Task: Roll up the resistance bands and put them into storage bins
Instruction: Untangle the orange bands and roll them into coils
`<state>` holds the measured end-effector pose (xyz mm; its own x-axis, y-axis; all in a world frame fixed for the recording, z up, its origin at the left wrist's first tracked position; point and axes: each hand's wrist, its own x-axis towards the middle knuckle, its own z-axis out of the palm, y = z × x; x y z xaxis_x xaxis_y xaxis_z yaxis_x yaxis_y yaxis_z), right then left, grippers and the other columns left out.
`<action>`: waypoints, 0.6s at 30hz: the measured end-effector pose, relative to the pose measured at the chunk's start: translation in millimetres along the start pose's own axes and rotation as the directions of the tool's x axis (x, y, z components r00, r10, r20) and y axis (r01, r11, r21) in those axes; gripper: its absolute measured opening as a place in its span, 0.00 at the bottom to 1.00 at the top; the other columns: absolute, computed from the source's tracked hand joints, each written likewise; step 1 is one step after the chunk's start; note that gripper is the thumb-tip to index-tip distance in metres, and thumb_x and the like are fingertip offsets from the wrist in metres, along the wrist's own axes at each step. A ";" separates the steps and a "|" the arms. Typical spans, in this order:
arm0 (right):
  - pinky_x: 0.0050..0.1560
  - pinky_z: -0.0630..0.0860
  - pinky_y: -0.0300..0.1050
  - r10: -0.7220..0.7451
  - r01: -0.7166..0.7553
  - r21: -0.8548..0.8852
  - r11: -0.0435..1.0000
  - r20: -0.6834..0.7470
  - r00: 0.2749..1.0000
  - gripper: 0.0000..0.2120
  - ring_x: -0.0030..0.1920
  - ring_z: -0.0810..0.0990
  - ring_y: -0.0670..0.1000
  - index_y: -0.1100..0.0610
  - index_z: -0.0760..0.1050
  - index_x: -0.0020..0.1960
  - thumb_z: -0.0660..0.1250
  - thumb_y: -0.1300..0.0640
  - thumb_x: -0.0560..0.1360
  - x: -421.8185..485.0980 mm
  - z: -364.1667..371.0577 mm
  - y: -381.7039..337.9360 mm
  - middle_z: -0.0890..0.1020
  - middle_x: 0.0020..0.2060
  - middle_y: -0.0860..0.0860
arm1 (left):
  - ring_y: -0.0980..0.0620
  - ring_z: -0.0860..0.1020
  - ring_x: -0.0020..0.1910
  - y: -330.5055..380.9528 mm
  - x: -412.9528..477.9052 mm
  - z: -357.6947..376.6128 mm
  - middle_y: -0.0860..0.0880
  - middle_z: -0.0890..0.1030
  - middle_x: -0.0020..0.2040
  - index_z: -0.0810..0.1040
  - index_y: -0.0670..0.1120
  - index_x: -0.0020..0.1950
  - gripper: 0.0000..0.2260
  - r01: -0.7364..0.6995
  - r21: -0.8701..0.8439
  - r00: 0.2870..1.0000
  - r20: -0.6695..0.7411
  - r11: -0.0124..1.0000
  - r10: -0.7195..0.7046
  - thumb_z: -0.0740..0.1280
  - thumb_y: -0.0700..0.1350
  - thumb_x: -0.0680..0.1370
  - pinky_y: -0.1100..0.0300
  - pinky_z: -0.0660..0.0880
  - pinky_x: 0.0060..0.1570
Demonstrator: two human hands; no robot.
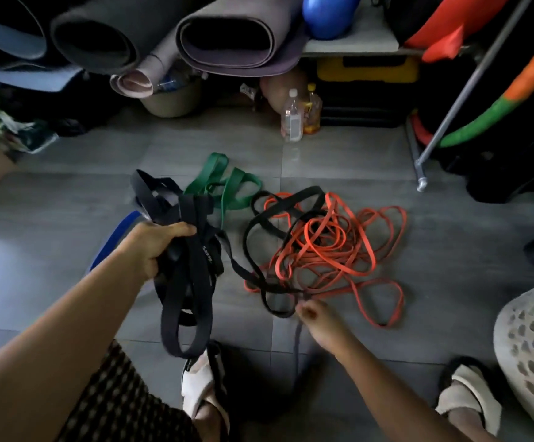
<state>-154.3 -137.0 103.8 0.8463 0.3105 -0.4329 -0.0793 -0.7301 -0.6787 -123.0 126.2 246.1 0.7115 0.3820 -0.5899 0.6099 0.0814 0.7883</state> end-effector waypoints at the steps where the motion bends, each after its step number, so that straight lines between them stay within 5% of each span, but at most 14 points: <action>1: 0.33 0.61 0.41 0.056 -0.055 -0.029 0.998 0.019 0.998 0.19 0.30 0.67 0.43 0.51 0.62 0.30 0.56 0.60 0.79 8.9 6.5 11.6 0.67 0.29 0.46 | 0.48 0.81 0.27 -3.0 8.7 0.5 0.42 0.82 0.38 0.78 0.40 0.42 0.02 -0.012 -0.014 1.000 -0.026 1.000 0.011 0.70 0.37 0.72 0.54 0.76 0.34; 3: 0.35 0.66 0.42 0.141 -0.139 -0.076 0.987 0.032 0.989 0.15 0.38 0.74 0.52 0.56 0.70 0.34 0.55 0.61 0.78 27.9 19.3 29.4 0.74 0.35 0.51 | 0.48 0.81 0.28 -13.6 27.3 3.9 0.42 0.82 0.39 0.79 0.40 0.43 0.02 -0.024 -0.017 0.997 -0.075 1.000 0.023 0.70 0.36 0.72 0.55 0.76 0.33; 4: 0.43 0.70 0.43 0.167 -0.157 -0.156 0.975 0.058 0.984 0.11 0.48 0.76 0.55 0.60 0.75 0.43 0.55 0.60 0.78 37.4 25.5 35.7 0.77 0.45 0.55 | 0.48 0.81 0.27 -20.4 35.5 6.4 0.42 0.82 0.37 0.78 0.39 0.43 0.02 -0.014 -0.022 0.995 -0.101 1.000 0.012 0.70 0.36 0.72 0.57 0.77 0.30; 6: 0.61 0.65 0.41 0.168 -0.130 -0.283 0.950 0.113 0.979 0.16 0.67 0.68 0.54 0.62 0.70 0.64 0.55 0.59 0.79 55.2 38.9 50.0 0.66 0.68 0.57 | 0.49 0.80 0.25 -34.4 51.2 11.5 0.44 0.81 0.30 0.77 0.39 0.42 0.02 0.023 -0.024 0.991 -0.133 0.999 -0.026 0.70 0.35 0.72 0.61 0.76 0.23; 9: 0.71 0.56 0.43 0.161 -0.117 -0.312 0.943 0.120 0.980 0.25 0.74 0.53 0.52 0.57 0.56 0.74 0.56 0.59 0.78 84.5 58.3 58.1 0.48 0.75 0.53 | 0.45 0.79 0.31 -58.1 72.1 13.3 0.42 0.81 0.35 0.78 0.38 0.44 0.04 0.098 0.008 0.984 -0.149 0.995 -0.096 0.70 0.36 0.71 0.58 0.77 0.31; 13: 0.69 0.59 0.46 0.100 0.014 -0.527 0.850 0.188 0.977 0.31 0.74 0.56 0.55 0.56 0.49 0.75 0.57 0.64 0.76 118.4 82.7 71.4 0.46 0.76 0.52 | 0.44 0.78 0.33 -90.3 88.8 12.0 0.39 0.80 0.37 0.79 0.38 0.42 0.03 0.173 0.086 0.977 -0.144 0.981 -0.159 0.71 0.34 0.70 0.57 0.76 0.35; 15: 0.55 0.75 0.55 0.021 0.114 -0.641 0.759 0.199 0.980 0.32 0.61 0.73 0.63 0.55 0.68 0.69 0.73 0.59 0.66 129.8 89.3 78.9 0.65 0.71 0.57 | 0.44 0.78 0.31 -100.7 93.6 12.5 0.41 0.80 0.32 0.79 0.38 0.41 0.03 0.179 0.103 0.976 -0.146 0.979 -0.163 0.71 0.32 0.69 0.58 0.74 0.33; 17: 0.36 0.79 0.54 0.010 0.159 -0.752 0.640 0.215 0.977 0.30 0.43 0.78 0.63 0.53 0.83 0.48 0.82 0.55 0.46 133.1 95.6 83.0 0.81 0.53 0.56 | 0.45 0.78 0.29 -105.3 98.6 10.3 0.44 0.80 0.28 0.79 0.38 0.39 0.04 0.183 0.124 0.974 -0.157 0.975 -0.163 0.71 0.32 0.69 0.59 0.73 0.31; 18: 0.41 0.77 0.54 0.069 0.188 -0.785 0.591 0.281 0.957 0.24 0.46 0.75 0.62 0.54 0.82 0.49 0.80 0.53 0.54 130.7 95.0 80.5 0.79 0.54 0.55 | 0.45 0.78 0.29 -105.9 99.9 8.7 0.44 0.80 0.28 0.79 0.38 0.39 0.03 0.188 0.123 0.973 -0.158 0.975 -0.168 0.72 0.32 0.68 0.59 0.73 0.31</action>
<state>-100.1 -97.4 -63.8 0.6570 0.4180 -0.6274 0.5253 -0.8508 -0.0168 -113.4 147.7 102.1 0.5349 0.5033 -0.6786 0.7708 0.0382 0.6359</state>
